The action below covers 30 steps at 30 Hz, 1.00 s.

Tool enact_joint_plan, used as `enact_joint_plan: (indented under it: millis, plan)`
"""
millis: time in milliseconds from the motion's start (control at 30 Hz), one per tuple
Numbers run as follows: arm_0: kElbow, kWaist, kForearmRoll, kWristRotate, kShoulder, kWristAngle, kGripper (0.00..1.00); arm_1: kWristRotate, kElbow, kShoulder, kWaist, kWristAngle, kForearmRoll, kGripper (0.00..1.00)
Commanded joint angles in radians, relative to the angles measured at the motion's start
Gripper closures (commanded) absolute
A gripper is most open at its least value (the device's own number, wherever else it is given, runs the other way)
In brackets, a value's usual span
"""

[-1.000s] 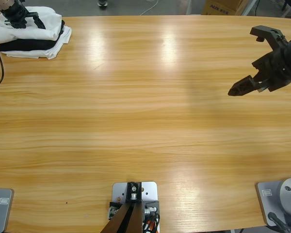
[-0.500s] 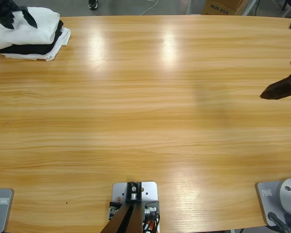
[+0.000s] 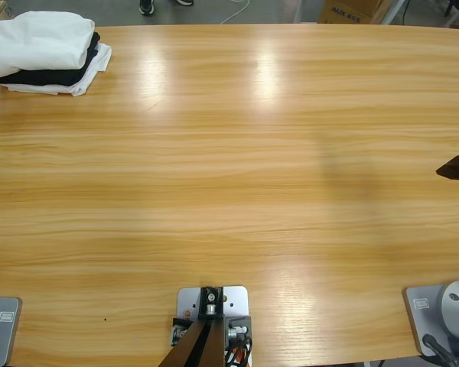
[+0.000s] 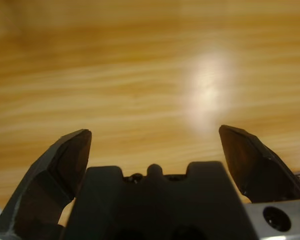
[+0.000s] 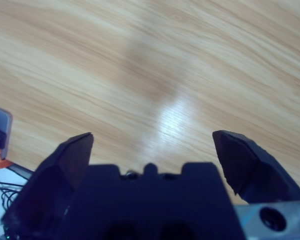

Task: Fold clothes

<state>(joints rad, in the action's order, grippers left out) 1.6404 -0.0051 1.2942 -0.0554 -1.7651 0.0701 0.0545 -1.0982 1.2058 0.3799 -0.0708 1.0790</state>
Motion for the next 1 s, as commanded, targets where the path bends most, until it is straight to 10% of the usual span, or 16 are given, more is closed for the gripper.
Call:
enact_joint_plan:
  millis: [33,400,1000]
  plan:
    - [-0.480,-0.055,-0.133,0.042,0.444,0.014,0.000,-0.011,0.033,-0.060,-0.003,0.075,-0.005,0.000]
    - [-0.746,-0.129,-0.327,0.161,0.751,0.039,0.004,-0.024,0.038,-0.064,-0.003,0.132,-0.005,0.000]
    - [-0.809,-0.168,-0.411,0.186,0.725,0.039,0.000,-0.031,0.043,-0.051,-0.003,0.144,-0.010,0.000]
